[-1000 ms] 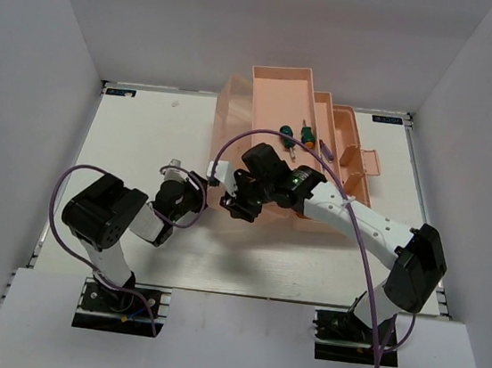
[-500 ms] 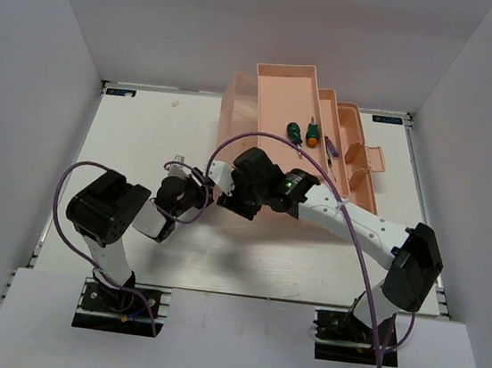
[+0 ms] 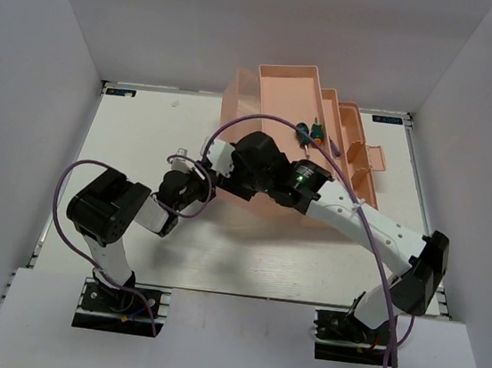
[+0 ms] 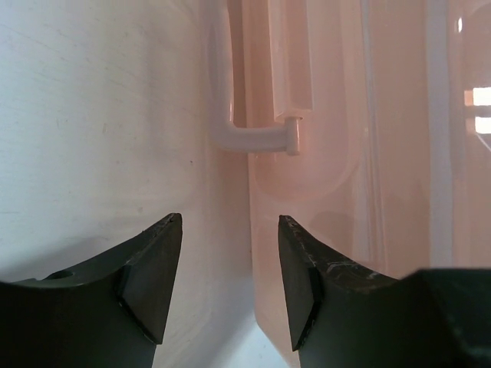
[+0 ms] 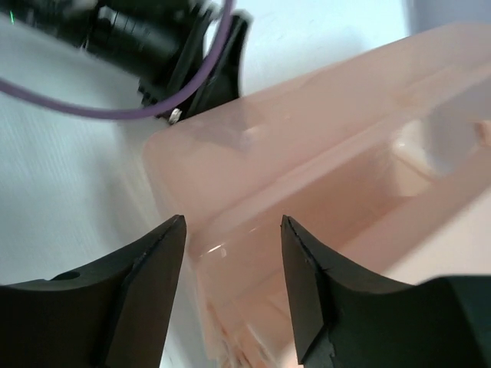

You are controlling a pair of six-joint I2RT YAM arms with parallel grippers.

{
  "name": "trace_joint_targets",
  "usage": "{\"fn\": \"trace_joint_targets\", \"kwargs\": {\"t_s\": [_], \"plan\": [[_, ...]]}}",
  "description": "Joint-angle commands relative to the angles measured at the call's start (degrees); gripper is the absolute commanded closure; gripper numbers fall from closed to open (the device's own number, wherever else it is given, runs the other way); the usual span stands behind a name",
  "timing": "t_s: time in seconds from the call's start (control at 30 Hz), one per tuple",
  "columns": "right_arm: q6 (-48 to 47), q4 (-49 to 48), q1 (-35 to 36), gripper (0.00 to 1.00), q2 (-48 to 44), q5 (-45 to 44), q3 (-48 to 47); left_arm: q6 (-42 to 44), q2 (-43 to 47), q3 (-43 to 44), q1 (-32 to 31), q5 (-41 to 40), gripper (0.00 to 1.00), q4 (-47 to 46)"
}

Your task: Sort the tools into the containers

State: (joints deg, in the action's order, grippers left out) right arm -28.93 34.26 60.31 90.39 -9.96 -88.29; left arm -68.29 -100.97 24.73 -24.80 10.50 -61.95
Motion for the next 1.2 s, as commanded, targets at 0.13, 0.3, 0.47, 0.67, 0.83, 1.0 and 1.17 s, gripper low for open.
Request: {"fn": "trace_joint_targets", "kwargs": {"t_s": [0.13,0.3,0.47,0.67,0.83,1.0,1.17], "plan": [[-1.04,-8.81,-1.51,0.54,-6.45,-18.58,-9.88,-0.53,0.77,2.60,0.10,1.36,0.37,-1.06],[-18.73,-33.57,-8.80,0.78,-8.47,-35.54,-3.65,-0.53,1.30,3.83,0.10,1.36,0.37,0.77],[-13.77,-27.33,-28.70,0.90,-8.39,-31.57,-1.52,-0.53,2.35,5.94,0.10,1.97,0.37,3.07],[2.70,-9.58,-51.51,0.90,-2.60,-14.08,1.17,1.41,2.88,9.90,0.10,3.12,0.37,6.93],[10.11,0.18,-66.35,0.90,5.64,2.64,2.43,4.92,5.69,13.85,0.10,4.26,0.37,12.64],[11.00,10.54,-71.12,0.91,15.15,24.22,-0.56,7.47,6.83,18.68,0.10,5.58,0.37,17.12],[11.97,13.11,-72.62,0.91,19.99,41.66,0.84,9.14,7.36,24.91,-1.04,7.51,0.37,20.20]]}}
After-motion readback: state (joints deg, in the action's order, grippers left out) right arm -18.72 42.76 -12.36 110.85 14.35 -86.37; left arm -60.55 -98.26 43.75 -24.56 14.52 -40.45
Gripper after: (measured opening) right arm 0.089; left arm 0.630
